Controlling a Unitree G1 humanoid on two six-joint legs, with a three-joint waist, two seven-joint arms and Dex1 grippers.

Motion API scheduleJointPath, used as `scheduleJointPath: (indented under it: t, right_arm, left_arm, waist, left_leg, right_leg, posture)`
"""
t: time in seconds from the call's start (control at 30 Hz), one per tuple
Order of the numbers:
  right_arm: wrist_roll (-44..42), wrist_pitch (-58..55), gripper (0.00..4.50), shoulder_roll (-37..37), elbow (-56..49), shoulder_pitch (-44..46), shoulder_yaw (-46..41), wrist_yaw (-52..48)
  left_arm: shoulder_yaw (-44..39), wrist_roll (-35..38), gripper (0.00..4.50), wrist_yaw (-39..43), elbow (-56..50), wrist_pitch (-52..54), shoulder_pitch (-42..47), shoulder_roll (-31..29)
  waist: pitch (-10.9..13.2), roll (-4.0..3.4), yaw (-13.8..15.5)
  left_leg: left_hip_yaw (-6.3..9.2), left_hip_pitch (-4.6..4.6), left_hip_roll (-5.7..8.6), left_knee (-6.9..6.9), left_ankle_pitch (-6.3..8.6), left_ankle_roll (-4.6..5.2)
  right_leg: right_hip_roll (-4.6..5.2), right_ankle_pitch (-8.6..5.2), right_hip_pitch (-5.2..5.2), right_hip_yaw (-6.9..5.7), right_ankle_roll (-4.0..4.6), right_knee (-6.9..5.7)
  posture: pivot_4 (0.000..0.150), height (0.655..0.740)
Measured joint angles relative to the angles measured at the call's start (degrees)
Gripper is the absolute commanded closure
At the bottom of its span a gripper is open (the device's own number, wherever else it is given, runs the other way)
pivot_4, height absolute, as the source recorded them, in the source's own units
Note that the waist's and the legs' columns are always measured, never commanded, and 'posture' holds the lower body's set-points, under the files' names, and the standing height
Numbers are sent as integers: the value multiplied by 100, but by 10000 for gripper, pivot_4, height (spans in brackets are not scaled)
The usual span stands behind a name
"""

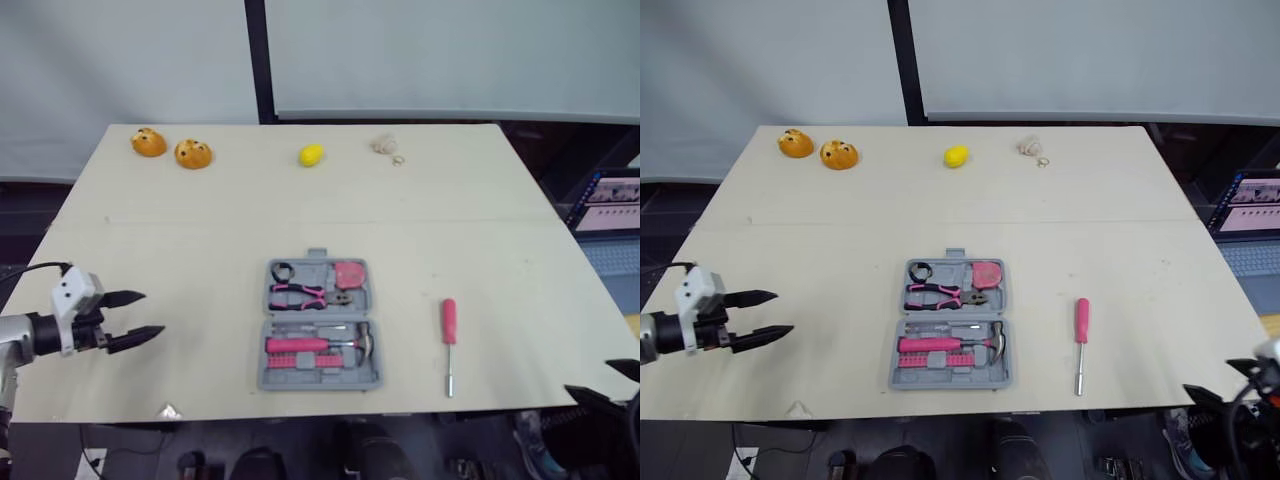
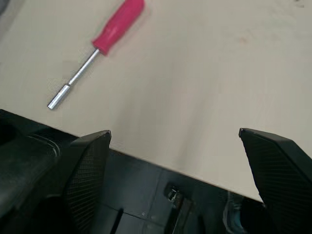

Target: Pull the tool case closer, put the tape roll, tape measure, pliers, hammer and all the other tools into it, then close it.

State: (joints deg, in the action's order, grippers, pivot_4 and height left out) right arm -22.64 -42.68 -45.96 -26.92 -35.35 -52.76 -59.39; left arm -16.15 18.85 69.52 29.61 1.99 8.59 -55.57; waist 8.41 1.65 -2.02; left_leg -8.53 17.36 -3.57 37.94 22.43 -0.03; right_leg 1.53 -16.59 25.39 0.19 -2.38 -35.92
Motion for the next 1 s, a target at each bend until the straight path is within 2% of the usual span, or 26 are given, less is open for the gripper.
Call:
scheduleJointPath:
  t: [0.2,0.43,0.53,0.67,0.83,1.0]
  right_arm:
    - [-115,48,601,127,-62,133,12,210]
    - [-475,-455,601,785,-964,720,358,1173]
    - [-678,-934,601,1471,-1648,996,908,1987]
    - [-731,-1468,601,2221,-2173,1272,1359,3030]
    - [-479,-1729,601,2889,-2355,1465,2291,4098]
    - [40,-1611,601,3338,-2062,1822,3045,4900]
  left_arm:
    - [-20,23,0,132,-126,128,-71,24]
    - [181,374,0,211,-1589,812,-103,273]
    - [529,681,0,307,-2567,1346,34,359]
    - [871,904,0,478,-3369,1708,347,370]
    - [1425,1012,0,817,-3791,1821,755,538]
    - [1860,1015,0,1095,-3809,1793,1257,780]
  waist:
    - [17,-25,33]
    - [30,-46,48]
    - [33,-52,37]
    - [35,-58,9]
    - [37,-63,-12]
    - [37,-63,-23]
  left_leg:
    - [6,4,-6,-3,6,-18]
    - [8,10,-5,-14,-4,-46]
    - [5,11,-2,-12,-7,-51]
    - [-1,8,-1,-10,-12,-59]
    - [-5,4,3,-6,-17,-60]
    - [-12,5,7,11,-22,-52]
  right_leg:
    - [2,1,9,-8,1,-7]
    - [1,0,11,-10,1,-2]
    - [1,2,10,-3,-2,-7]
    - [-7,2,9,4,-3,-14]
    - [-12,2,8,7,-2,-19]
    - [-15,6,8,15,-9,-19]
  posture:
    - [1500,7370]
    - [1500,7370]
    - [1500,7370]
    - [1500,7370]
    - [1500,7370]
    - [1500,7370]
